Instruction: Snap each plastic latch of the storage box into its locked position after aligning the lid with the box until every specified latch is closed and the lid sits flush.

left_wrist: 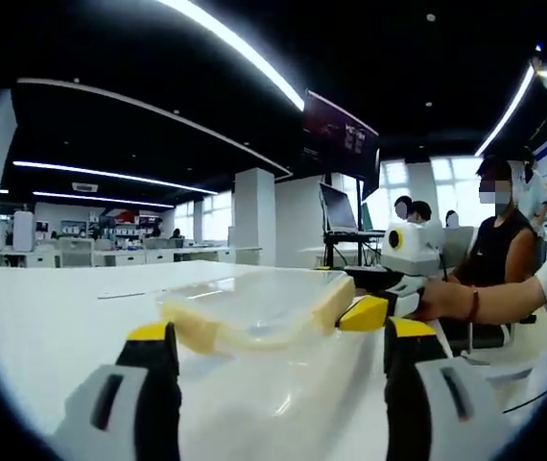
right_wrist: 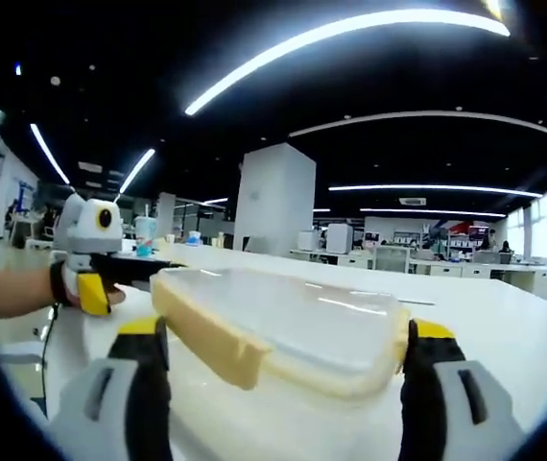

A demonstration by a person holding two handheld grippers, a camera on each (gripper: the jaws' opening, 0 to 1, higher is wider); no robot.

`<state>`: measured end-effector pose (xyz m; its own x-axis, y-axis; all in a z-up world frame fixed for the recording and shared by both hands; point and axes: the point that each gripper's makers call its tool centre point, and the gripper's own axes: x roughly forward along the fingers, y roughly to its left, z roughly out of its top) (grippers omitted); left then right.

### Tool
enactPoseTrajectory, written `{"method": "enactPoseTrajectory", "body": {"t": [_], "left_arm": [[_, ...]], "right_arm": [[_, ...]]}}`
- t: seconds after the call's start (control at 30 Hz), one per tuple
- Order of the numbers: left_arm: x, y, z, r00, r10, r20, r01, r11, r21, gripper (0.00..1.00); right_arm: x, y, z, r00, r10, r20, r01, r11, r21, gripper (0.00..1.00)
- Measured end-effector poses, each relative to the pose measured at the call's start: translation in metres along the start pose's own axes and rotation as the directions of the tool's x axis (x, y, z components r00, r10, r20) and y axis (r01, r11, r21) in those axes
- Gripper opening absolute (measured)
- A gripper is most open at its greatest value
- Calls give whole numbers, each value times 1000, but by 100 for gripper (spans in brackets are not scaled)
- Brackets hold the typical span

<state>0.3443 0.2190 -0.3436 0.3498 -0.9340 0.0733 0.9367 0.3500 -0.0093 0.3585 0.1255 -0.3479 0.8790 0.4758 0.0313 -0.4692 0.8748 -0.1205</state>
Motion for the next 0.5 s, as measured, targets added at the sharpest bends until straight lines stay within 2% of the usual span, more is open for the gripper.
{"method": "enactPoseTrajectory", "body": {"t": [0.13, 0.17, 0.23, 0.3, 0.37, 0.4, 0.5], "left_arm": [[2, 0, 0, 1000, 13, -5, -13, 1000, 6, 85], [3, 1, 0, 1000, 18, -2, -18, 1000, 6, 85], [5, 4, 1, 1000, 31, 2, -31, 1000, 5, 85], [6, 7, 1, 999, 45, 2, -45, 999, 8, 85], [7, 9, 2, 998, 70, 2, -70, 997, 14, 85], [7, 9, 2, 997, 77, 7, -77, 997, 15, 85], [8, 7, 3, 994, 105, 9, -106, 994, 18, 85]], "right_arm": [[-4, -1, -1, 1000, 27, -13, -27, 999, -25, 99], [-7, -1, -3, 999, 42, -27, -44, 995, -89, 99], [-13, 2, -6, 997, 58, -51, -65, 986, -155, 100], [-19, 4, -5, 997, 61, -55, -69, 983, -169, 100], [-29, 2, 3, 995, 80, -64, -90, 980, -179, 100], [-30, -7, 7, 994, 85, -69, -97, 976, -194, 100], [-37, -11, 16, 988, 108, -113, -133, 962, -238, 97]]}}
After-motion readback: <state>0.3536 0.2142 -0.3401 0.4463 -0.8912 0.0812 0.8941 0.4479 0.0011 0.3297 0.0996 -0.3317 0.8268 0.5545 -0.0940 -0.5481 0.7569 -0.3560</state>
